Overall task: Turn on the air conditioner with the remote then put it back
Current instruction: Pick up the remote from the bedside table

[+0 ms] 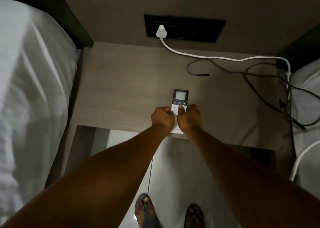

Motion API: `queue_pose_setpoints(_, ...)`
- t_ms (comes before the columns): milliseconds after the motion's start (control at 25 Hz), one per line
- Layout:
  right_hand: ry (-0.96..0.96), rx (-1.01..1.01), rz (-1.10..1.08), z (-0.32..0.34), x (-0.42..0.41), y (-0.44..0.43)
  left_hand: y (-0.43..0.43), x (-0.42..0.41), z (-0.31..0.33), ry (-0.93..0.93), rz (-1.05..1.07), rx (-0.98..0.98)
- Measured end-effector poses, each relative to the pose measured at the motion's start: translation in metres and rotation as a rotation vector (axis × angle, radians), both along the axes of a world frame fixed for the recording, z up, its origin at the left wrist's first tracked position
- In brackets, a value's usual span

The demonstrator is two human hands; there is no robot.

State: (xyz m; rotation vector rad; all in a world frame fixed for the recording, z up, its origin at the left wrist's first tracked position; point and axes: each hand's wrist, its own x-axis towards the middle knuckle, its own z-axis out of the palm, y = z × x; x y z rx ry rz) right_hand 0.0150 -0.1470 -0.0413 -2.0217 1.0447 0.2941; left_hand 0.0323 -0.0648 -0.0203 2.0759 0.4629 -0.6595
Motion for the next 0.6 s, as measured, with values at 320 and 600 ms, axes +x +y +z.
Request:
queue_pose_setpoints(320, -0.01, 0.194, -0.157, 0.055, 0.005, -0.021, -0.013, -0.001, 0.05, 0.004, 0.079, -0.148)
queue_pose_setpoints(600, -0.305, 0.191, -0.153, 0.294, 0.065, -0.058, -0.041, 0.059, 0.275, -0.262, 0.047, -0.364)
